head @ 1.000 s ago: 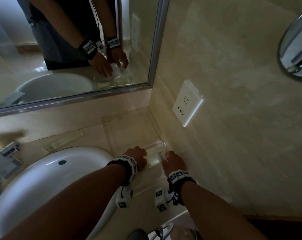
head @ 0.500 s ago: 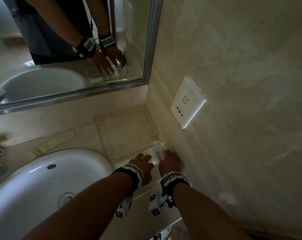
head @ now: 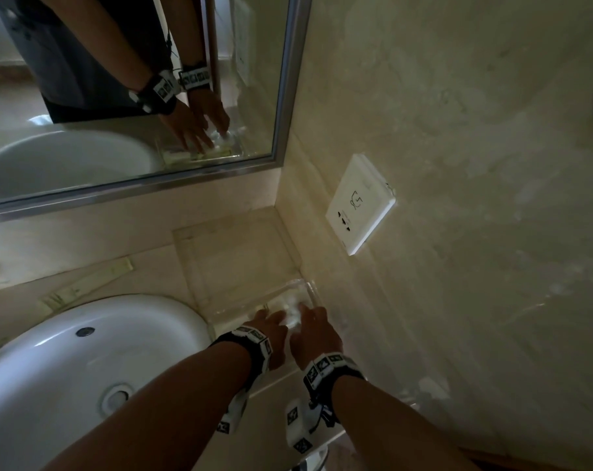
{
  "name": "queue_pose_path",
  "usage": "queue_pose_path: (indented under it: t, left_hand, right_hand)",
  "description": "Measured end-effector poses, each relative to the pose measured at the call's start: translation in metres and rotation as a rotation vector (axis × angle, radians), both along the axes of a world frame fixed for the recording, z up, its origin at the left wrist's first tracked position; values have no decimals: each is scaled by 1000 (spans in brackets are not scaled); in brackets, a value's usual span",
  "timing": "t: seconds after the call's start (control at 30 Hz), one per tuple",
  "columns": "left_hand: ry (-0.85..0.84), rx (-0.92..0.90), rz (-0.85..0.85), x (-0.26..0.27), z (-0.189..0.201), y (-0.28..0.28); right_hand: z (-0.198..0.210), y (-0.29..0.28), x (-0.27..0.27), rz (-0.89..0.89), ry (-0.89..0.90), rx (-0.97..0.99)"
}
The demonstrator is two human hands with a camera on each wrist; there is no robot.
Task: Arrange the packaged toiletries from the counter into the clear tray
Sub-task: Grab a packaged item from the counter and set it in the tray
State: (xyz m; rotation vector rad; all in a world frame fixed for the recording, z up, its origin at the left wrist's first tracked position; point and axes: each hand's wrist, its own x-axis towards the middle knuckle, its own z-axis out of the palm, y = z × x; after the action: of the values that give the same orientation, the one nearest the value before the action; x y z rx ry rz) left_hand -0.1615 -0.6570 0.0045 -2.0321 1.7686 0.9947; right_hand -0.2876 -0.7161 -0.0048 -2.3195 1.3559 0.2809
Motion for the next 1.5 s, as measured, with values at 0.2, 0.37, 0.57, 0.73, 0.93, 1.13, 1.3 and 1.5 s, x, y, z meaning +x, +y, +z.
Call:
queue_pose_path:
  t: [0.2, 0.37, 0.57, 0.73, 0.93, 1.13, 1.3, 1.5]
  left_hand:
    - [-23, -13, 14, -1, -6, 0]
    - [-18, 3, 41, -1, -12, -2]
    - [-16, -14, 27, 1, -15, 0]
    - [-11, -23, 27, 2, -17, -2]
    - [-1, 5, 44, 4, -19, -2]
    - [1, -16, 41, 4, -16, 0]
    - [13, -24, 43, 4, -12, 1]
    - [-3, -13, 24, 6, -4, 2]
  right_hand:
    - [1, 0, 5, -8, 96, 23]
    - [4, -6, 13, -80, 119, 65]
    - [0, -5, 12, -12, 74, 69]
    - [-7, -9, 15, -48, 120, 219]
    - [-8, -18, 20, -25, 112, 235]
    - [-9, -18, 24, -2, 146, 192]
    - [-9, -22, 27, 29, 202, 188]
    - [0, -22, 22, 90, 226, 156]
